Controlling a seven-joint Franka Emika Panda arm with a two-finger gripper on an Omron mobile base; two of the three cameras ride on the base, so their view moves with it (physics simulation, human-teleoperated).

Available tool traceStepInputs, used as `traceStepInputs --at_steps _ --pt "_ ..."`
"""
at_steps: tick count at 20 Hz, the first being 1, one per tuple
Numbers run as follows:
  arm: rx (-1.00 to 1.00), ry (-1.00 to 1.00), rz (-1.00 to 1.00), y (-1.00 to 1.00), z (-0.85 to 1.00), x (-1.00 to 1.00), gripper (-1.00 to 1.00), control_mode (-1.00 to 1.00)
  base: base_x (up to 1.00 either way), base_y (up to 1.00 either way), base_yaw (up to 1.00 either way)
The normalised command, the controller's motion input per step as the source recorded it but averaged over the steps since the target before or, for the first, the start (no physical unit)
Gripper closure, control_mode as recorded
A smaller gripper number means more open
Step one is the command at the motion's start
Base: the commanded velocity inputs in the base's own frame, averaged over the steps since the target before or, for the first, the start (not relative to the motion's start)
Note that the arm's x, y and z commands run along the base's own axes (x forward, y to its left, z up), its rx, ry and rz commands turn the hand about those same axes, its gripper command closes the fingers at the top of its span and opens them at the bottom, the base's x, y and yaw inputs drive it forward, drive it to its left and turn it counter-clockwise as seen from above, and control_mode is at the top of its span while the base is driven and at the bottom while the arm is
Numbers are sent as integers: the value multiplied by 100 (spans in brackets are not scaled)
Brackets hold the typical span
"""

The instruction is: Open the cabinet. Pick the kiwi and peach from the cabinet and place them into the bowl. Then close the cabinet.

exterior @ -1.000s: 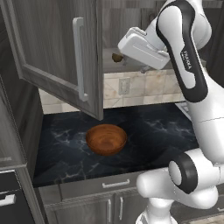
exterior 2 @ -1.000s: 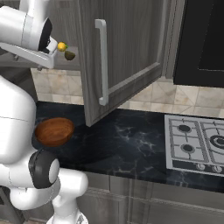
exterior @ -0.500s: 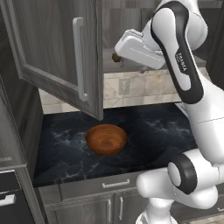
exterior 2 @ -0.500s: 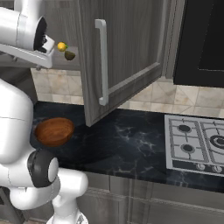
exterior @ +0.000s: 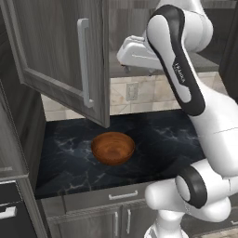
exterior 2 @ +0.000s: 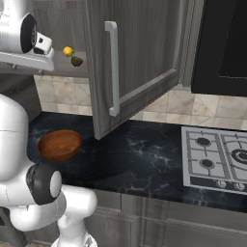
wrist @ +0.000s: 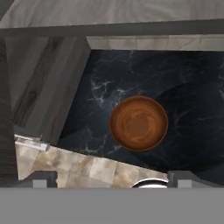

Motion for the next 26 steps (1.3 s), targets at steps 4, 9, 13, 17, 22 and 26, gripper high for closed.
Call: traceStepInputs --at_steps 4,9,13,17,22,26 --pt "-2 -9 0 -27 0 0 -100 -100 0 0 0" --pt "0 -7 3 -48 -1 23 -100 -100 0 0 0" --pt "0 0 5 -29 -3 50 -100 -100 0 0 0" --pt "0 0 0 -3 0 71 -100 -100 0 0 0" --pt "0 0 0 0 -1 83 -100 -100 0 0 0" --pt "0 0 0 0 -12 78 -100 -100 0 0 0"
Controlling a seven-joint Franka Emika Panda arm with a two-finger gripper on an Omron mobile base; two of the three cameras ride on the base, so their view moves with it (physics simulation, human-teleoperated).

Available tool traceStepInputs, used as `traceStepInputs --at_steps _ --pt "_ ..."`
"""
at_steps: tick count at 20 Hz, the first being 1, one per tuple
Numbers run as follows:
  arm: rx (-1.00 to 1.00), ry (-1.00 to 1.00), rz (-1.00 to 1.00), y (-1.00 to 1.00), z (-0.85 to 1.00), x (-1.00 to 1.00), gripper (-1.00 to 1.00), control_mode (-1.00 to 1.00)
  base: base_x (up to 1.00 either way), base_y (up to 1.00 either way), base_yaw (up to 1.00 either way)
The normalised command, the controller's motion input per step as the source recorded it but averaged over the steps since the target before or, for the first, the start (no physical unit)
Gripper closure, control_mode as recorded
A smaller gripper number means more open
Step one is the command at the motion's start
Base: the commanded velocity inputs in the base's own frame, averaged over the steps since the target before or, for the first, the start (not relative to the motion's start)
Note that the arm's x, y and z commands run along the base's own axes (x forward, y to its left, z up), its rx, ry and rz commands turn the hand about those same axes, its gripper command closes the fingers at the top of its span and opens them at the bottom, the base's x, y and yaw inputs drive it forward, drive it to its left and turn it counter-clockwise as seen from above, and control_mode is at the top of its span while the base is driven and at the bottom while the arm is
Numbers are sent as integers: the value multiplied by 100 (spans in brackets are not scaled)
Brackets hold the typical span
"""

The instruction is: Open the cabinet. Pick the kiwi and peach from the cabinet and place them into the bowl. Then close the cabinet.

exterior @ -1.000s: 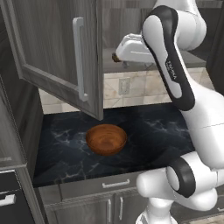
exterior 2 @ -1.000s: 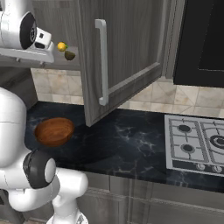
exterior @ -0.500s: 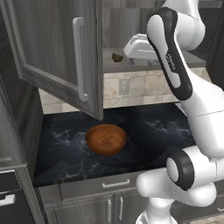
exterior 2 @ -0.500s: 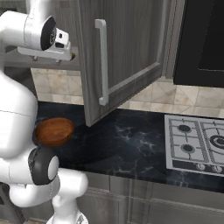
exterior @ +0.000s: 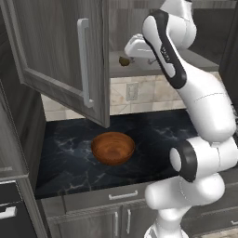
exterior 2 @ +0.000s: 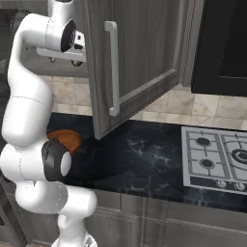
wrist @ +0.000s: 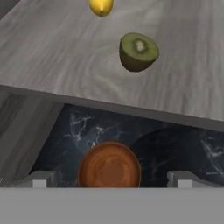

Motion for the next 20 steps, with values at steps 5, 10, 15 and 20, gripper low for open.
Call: traceStepInputs --at_steps 5,10,15,20 --pt "0 0 0 0 -26 78 -100 -100 0 0 0" --pt "0 0 0 0 -18 83 -100 -100 0 0 0" --pt "-2 -7 0 0 -5 72 -100 -100 0 0 0" --pt "-3 -16 0 0 -10 17 -100 -100 0 0 0"
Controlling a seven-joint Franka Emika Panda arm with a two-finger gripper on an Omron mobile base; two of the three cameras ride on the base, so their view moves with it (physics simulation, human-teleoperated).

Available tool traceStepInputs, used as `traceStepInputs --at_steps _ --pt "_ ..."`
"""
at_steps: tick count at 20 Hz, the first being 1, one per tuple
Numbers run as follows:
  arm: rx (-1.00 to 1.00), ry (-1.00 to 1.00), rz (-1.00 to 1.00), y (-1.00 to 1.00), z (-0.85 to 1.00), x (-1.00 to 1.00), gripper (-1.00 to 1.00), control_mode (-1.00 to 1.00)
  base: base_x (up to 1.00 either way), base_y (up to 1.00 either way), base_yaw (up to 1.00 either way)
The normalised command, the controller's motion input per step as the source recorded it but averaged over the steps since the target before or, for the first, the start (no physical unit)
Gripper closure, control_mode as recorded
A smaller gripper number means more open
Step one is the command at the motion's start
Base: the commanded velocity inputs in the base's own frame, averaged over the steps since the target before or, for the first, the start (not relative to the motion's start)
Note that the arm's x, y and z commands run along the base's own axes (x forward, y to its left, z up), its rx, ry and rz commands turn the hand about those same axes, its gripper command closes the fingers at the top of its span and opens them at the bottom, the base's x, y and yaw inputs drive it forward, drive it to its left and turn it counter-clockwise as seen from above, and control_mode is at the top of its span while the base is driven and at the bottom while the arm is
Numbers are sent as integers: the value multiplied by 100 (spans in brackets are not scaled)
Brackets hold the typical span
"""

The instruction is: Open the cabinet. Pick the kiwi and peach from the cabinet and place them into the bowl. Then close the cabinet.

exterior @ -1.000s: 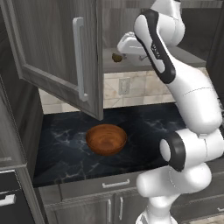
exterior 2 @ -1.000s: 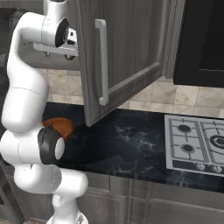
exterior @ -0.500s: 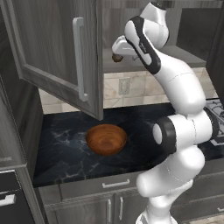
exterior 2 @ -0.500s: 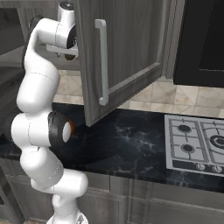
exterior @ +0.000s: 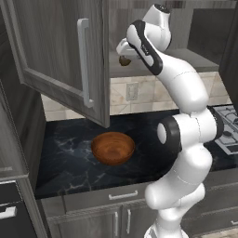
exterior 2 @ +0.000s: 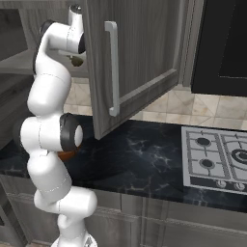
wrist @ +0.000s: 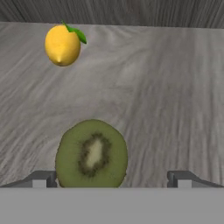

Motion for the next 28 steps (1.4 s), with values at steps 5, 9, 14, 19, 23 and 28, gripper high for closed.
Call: traceStepInputs --at_steps 5,9,14,19,23,28 --pt "0 0 0 2 0 2 -100 -100 0 0 0" --pt "0 0 0 2 -2 0 -100 -100 0 0 0" --pt "0 0 0 0 0 0 -100 -100 0 0 0" --pt "0 0 0 4 -4 0 -100 -100 0 0 0" --pt "0 0 0 30 -31 -17 -100 -100 0 0 0" --pt "2 0 0 2 -4 -3 -100 -100 0 0 0"
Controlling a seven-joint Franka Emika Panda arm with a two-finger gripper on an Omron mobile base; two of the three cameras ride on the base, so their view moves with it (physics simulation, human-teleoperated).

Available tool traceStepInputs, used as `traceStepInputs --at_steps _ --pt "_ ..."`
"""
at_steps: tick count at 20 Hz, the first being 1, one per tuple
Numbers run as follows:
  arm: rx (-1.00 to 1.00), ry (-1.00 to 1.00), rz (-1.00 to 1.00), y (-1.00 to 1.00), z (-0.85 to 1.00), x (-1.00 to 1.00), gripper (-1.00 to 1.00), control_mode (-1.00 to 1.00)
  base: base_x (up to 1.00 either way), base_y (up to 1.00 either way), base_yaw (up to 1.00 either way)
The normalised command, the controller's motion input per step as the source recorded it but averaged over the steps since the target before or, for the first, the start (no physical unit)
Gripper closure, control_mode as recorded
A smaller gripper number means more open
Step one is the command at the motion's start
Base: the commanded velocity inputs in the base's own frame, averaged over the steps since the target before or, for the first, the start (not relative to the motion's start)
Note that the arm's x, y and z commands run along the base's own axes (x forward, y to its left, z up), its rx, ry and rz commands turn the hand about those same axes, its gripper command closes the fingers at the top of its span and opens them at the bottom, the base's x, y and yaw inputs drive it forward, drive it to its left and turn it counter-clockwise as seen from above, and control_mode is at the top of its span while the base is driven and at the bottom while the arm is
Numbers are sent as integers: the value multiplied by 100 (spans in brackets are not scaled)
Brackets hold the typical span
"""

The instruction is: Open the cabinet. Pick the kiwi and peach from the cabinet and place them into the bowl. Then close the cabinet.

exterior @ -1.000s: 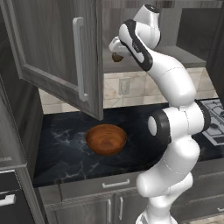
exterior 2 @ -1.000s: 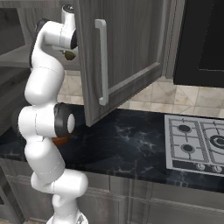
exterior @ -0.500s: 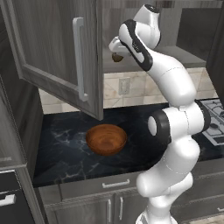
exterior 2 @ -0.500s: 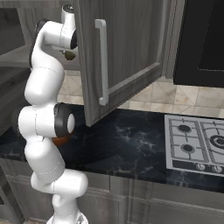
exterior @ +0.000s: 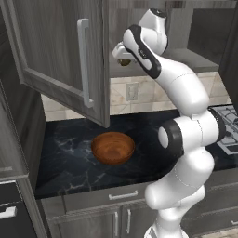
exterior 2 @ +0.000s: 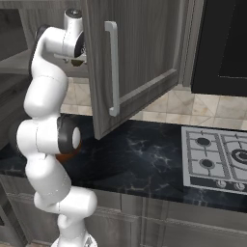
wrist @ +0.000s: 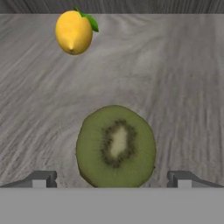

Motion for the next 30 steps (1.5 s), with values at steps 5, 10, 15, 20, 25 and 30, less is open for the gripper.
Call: traceStepInputs --at_steps 5,10,15,20,25,30 --pt "0 0 0 0 0 0 -100 -100 0 0 0" --pt "0 0 0 0 0 7 -100 -100 0 0 0" --pt "0 0 0 0 0 19 -100 -100 0 0 0" --pt "0 0 0 0 0 19 -100 -100 0 0 0" --pt "0 0 0 0 0 2 100 -100 0 0 0" --pt "0 -4 0 0 0 -37 100 -100 0 0 0"
